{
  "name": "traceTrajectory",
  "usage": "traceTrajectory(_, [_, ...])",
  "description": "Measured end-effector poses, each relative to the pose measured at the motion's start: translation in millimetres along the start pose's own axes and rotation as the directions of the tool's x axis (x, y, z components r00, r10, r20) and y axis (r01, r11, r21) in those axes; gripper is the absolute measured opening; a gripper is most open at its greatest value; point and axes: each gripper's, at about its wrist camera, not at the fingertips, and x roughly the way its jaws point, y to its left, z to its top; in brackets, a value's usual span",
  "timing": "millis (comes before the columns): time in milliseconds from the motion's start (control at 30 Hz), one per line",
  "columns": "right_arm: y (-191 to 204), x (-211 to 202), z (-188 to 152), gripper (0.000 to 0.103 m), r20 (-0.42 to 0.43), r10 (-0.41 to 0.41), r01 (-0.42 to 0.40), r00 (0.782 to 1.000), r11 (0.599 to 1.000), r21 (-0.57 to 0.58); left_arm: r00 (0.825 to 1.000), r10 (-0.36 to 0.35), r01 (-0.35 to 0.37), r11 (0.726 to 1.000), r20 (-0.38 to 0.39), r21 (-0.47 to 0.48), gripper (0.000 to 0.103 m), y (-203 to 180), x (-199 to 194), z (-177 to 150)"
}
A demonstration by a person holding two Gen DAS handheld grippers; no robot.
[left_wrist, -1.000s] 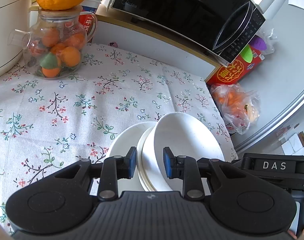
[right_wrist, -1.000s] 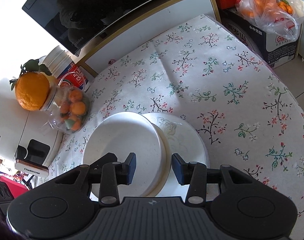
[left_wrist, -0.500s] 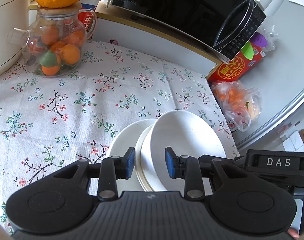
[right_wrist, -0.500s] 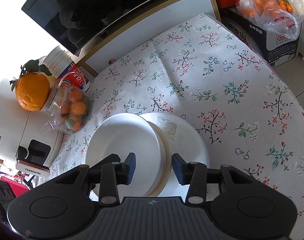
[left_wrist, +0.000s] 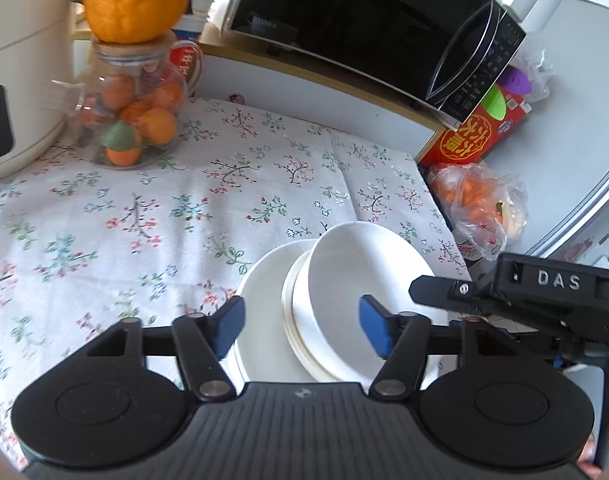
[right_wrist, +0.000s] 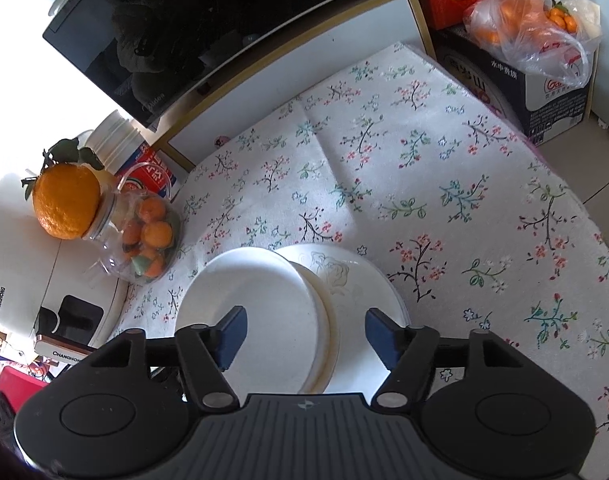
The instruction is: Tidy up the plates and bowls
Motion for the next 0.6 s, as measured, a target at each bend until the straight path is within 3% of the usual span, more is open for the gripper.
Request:
traceTrajectory(167, [6.3, -22.7, -10.0, 0.075, 0.011, -0.014, 0.014, 1.000, 0.999, -0.031, 0.999, 0.033, -0.034, 0.997, 0.016, 0.067, 0.077, -6.3, -29.9, -2.9])
traceTrajectory(233, [9.8, -35.1, -16.4, 0.081, 0.027, -0.017, 0.019, 0.999, 0.998, -0.060, 0.998, 0.052, -0.054, 0.996, 0.022, 0.077, 0.089, -7.6, -40.0, -7.4])
traceTrajectory(400, [15.1, -61.6, -36.3, 0.088, 0.069, -0.041, 0.049, 0.997, 0.991, -0.126, 0.991, 0.133, -0.133, 0.988, 0.004, 0.083, 0.097, -5.7, -53.3, -23.8])
traceTrajectory(600, [16.2, -75.9, -66.5, 0.094, 0.173, -0.099, 0.133, 0.980, 0.971, -0.201, 0.975, 0.215, -0.220, 0.968, 0.048, 0.117, 0.102, -5.4, -59.3, -43.4])
